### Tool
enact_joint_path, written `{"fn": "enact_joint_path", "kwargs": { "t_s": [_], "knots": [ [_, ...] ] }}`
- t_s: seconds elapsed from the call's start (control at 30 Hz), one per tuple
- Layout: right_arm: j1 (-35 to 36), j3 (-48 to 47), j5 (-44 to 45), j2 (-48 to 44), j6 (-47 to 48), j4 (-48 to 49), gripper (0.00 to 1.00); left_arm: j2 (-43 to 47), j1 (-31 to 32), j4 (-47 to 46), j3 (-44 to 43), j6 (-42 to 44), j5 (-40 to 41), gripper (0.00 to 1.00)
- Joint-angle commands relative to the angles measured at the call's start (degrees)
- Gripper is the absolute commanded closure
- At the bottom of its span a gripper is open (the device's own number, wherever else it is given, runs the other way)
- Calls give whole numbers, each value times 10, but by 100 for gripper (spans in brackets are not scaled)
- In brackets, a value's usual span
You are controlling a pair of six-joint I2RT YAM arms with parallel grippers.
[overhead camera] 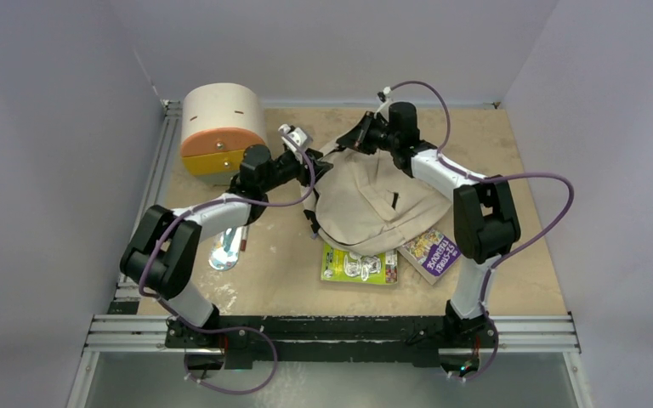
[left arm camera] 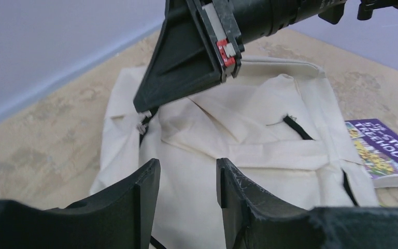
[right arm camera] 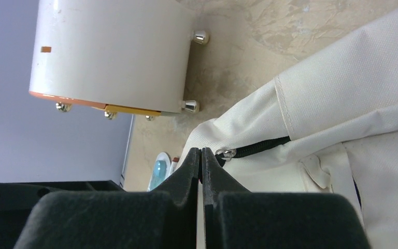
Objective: Pack the student bag
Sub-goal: Unzip the student bag at the center of the board.
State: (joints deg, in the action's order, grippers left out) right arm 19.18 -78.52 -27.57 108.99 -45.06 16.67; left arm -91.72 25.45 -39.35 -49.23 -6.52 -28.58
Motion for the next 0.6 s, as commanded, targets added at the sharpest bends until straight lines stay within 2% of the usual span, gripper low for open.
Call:
{"fn": "enact_joint_path", "kwargs": {
  "t_s": [0.0, 0.23, 0.37, 0.57],
  "knots": [
    [-2, -37, 0, -34, -2, -1, 100, -31, -3, -124, -34, 87, -25, 57],
    [-2, -36, 13, -41, -12, 46, 100, -79, -3, -136, -59, 123, -28, 58],
    [-7, -55, 35, -16, 9, 64, 100, -95, -3, -150, -69, 137, -43, 55],
    [-15, -63, 16, 5, 0, 82, 100, -128, -3, -158, -101, 151, -60, 53]
  ]
}}
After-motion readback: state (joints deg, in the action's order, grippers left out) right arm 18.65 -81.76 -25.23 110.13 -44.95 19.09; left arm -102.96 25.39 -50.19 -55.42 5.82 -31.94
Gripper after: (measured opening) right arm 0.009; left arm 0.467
